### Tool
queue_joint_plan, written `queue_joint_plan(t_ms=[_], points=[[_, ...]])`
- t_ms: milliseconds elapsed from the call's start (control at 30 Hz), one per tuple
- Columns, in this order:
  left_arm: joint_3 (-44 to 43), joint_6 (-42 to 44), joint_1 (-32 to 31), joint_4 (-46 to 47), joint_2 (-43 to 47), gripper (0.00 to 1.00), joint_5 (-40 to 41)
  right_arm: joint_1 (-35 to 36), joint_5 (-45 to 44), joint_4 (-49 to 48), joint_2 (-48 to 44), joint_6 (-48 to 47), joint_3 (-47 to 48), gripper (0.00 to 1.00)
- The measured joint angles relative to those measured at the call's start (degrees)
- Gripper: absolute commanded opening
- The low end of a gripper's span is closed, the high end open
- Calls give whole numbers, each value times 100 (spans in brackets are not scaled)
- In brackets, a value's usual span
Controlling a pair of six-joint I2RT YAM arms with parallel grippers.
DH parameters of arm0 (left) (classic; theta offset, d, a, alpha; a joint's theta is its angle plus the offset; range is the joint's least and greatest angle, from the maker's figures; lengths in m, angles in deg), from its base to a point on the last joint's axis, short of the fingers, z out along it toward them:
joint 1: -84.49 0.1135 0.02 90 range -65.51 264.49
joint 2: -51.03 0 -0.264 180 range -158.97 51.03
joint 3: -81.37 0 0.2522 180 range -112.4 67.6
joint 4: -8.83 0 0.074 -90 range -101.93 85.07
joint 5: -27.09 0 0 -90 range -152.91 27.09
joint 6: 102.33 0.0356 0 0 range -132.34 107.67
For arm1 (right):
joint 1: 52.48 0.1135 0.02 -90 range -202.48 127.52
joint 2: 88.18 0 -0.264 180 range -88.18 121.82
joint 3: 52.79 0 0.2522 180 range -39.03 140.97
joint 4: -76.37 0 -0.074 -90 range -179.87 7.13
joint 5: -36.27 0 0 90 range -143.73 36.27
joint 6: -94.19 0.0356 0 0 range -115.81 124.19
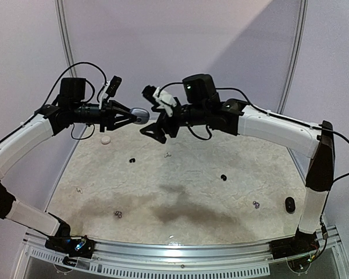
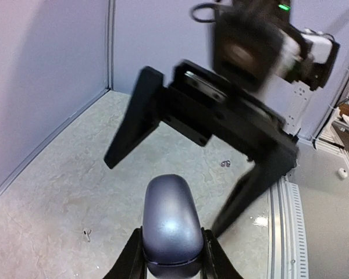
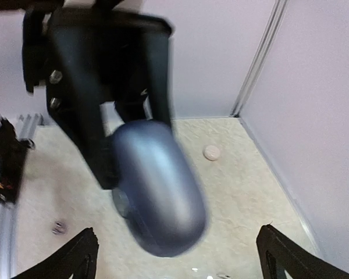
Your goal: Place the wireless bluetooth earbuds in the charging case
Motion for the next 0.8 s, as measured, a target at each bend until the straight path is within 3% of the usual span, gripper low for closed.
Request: queue_joint_plan(t_ms=[133, 333, 433, 667, 800], points=[[389, 286, 4, 645, 127, 0, -367, -629, 1547, -175, -81, 1467, 7, 68], [522, 236, 7, 1388, 107, 0, -691, -789, 2817, -551, 22, 2597, 39, 60], [557, 142, 7, 1604, 107, 0, -728, -732, 3150, -693, 83, 2796, 37, 54], [686, -203, 0, 1996, 107, 0, -811, -715, 3331, -874, 111, 2962, 37, 26], [704, -463, 0, 2087, 107, 0, -844, -734, 3357, -872, 164, 2841, 118, 16]])
